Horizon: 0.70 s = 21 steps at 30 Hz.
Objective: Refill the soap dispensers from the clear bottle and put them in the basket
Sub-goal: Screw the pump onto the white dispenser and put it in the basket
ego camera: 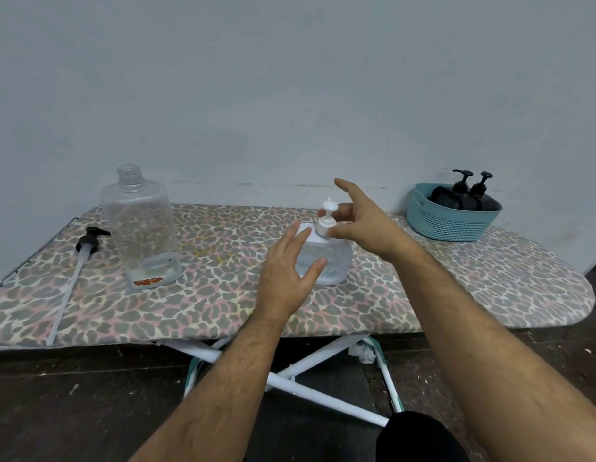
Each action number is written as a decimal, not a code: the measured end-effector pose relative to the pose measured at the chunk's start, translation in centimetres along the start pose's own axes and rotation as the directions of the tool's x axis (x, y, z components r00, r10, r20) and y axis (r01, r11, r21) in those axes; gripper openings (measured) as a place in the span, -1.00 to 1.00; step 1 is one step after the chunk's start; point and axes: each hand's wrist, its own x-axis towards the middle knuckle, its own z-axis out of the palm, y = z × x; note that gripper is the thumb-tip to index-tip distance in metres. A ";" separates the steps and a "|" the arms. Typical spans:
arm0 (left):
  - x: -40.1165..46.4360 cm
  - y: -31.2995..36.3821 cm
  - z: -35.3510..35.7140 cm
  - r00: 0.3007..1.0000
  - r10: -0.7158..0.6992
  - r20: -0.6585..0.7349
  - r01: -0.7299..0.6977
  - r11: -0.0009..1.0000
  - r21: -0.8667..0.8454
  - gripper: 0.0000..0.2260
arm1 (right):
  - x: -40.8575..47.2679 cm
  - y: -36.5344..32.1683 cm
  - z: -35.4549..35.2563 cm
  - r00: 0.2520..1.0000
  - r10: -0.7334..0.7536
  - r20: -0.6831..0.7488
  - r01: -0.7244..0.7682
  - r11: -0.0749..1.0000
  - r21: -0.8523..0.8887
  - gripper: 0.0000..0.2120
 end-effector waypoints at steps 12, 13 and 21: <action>0.0 0.2 -0.1 0.998 -0.045 -0.040 0.042 0.997 -0.059 -0.55 | -0.3 -0.1 1.0 0.995 -0.020 -0.102 0.015 0.999 -0.043 -0.18; 0.1 0.2 -0.1 0.998 -0.043 -0.045 0.040 0.997 -0.058 -0.55 | -0.2 0.1 0.7 0.997 -0.015 -0.072 0.015 1.000 0.001 -0.16; 0.1 0.0 0.0 0.998 -0.053 -0.041 0.052 0.998 -0.030 -0.54 | 0.1 0.5 0.5 0.991 -0.018 -0.131 0.016 1.000 -0.015 -0.22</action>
